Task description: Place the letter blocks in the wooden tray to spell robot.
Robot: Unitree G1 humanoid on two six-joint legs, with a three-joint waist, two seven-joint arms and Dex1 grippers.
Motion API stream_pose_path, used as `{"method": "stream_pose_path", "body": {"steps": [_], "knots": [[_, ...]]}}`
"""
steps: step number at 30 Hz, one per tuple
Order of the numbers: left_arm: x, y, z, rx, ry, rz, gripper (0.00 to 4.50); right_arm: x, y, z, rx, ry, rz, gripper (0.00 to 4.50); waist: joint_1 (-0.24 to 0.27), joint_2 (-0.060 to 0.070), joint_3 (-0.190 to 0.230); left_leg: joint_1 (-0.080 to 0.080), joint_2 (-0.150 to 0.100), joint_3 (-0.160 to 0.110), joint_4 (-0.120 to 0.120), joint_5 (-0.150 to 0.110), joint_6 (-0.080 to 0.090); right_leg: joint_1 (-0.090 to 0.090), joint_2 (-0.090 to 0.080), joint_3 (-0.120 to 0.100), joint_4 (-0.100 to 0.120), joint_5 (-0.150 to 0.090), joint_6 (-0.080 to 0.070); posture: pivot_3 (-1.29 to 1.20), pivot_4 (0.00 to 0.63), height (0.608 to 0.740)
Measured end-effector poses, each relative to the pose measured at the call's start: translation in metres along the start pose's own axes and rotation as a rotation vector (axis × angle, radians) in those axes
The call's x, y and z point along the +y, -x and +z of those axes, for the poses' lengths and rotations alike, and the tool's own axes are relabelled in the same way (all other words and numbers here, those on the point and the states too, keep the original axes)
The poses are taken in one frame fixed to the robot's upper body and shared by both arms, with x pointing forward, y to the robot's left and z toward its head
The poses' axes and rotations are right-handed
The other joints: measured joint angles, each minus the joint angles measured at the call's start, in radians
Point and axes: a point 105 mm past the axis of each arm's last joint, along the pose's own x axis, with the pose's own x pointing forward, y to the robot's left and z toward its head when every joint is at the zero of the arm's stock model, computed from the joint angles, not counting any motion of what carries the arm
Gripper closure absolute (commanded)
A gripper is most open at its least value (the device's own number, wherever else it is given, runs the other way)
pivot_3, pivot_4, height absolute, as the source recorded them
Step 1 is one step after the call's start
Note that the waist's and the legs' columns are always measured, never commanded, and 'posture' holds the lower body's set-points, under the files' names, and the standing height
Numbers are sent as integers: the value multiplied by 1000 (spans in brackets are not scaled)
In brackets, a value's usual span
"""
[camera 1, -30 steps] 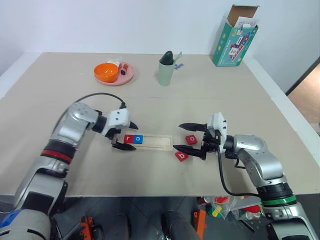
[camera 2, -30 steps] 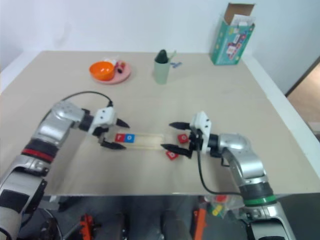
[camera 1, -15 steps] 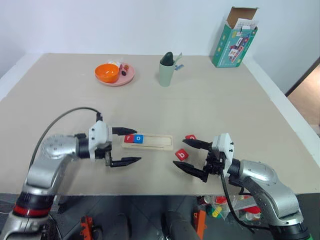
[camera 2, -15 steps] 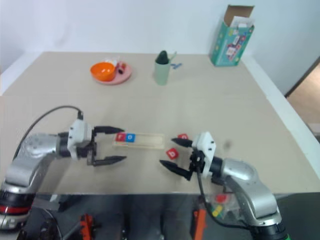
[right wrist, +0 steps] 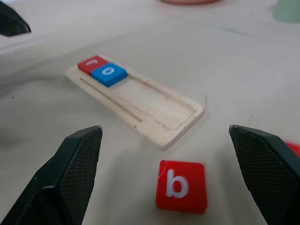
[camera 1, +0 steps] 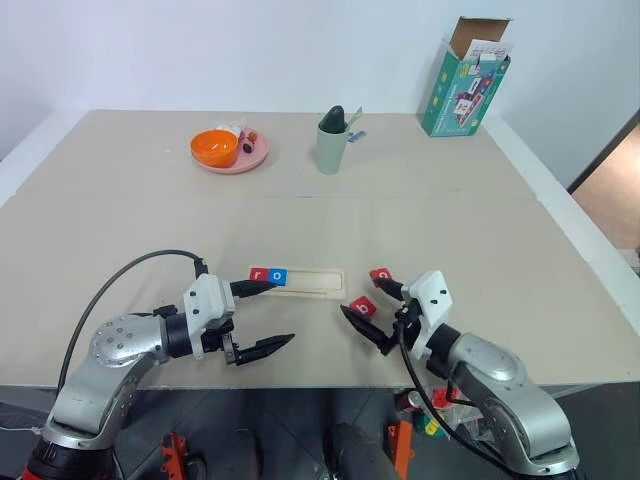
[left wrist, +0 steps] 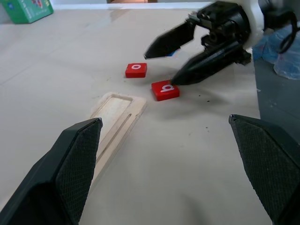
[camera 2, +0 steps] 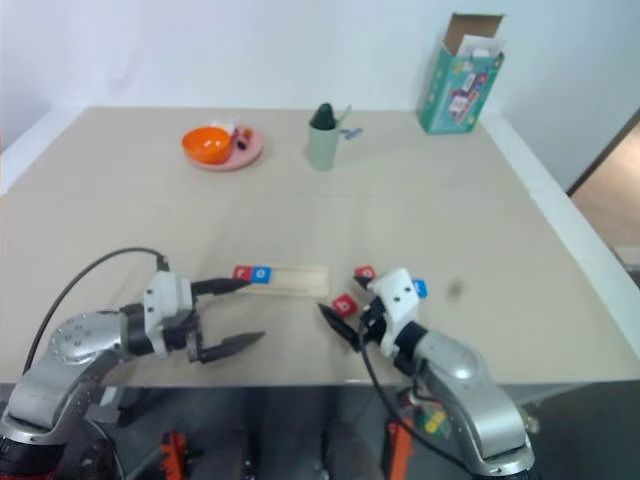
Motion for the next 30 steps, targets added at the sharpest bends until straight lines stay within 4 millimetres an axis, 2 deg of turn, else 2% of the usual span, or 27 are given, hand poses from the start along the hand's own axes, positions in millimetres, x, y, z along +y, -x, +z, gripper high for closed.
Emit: {"method": "stream_pose_path", "body": {"steps": [9,12,19,30], "knots": [[-4,2,-5,43,-16,-6,10,-3,-2,-14,60,-79,-82,0,0,0,0,0,0,1,-6,0,0,-3,0,1,0,0,0,0,150,740],[-5,2,-6,51,-21,-14,0,-4,-3,-15,65,-86,-96,799,0,0,0,0,0,1,-6,0,0,-3,0,1,-1,0,0,0,150,740],[-6,2,-6,58,-27,-16,0,0,-5,-20,81,-91,-111,3254,0,0,0,1,0,1,-9,0,0,-3,0,1,-2,-1,0,0,150,740],[-8,2,-10,81,-34,-24,0,-5,-10,-17,95,-120,-259,3286,-1,-1,-1,1,0,1,-10,0,0,-3,0,1,-2,-1,-1,0,150,740]]}}
